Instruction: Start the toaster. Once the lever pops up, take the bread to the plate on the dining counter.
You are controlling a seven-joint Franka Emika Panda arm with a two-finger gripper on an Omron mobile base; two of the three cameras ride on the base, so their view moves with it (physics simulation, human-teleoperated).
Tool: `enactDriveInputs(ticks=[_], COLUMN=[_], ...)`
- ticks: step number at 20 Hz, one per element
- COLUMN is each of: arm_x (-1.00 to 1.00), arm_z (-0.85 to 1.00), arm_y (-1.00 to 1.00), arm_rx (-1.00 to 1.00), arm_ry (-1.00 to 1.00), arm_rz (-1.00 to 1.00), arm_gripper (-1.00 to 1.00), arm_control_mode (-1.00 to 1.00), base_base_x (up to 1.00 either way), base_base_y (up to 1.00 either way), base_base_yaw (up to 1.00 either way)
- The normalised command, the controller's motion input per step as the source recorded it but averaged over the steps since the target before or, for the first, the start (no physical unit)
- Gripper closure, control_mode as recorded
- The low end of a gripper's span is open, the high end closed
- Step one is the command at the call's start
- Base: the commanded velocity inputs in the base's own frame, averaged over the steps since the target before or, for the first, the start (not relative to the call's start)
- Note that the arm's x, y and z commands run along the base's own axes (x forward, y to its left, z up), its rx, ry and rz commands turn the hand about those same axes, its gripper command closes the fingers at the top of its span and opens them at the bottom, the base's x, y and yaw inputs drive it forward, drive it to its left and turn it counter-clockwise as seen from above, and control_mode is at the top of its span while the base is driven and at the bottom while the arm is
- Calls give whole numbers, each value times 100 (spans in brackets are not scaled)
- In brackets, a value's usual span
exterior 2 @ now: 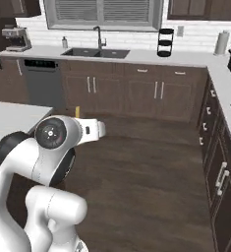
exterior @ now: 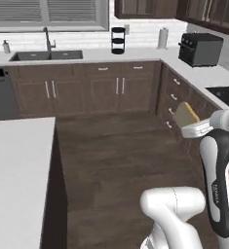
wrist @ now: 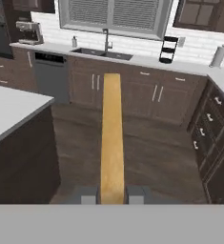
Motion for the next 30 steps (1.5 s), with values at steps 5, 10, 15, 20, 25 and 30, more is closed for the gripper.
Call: enactDriveInputs(ticks=[5, 10, 15, 20, 25, 30], arm_x=[0, 0, 0, 0, 0, 0], arm_z=[0, 0, 0, 0, 0, 0], arm_y=[0, 0, 0, 0, 0, 0], arm_rx=[0, 0, 0, 0, 0, 0], arm_ry=[0, 0, 0, 0, 0, 0], arm_rz=[0, 0, 0, 0, 0, 0], arm_gripper=[100, 100, 100, 100, 100, 100], arm_control_mode=[100, 100, 100, 100, 100, 100], base_base_x=[0, -24, -58, -74, -81, -62], base_base_y=[-37, -18, 9, 44, 62, 93], base_base_yaw=[80, 73, 62, 48, 41, 35])
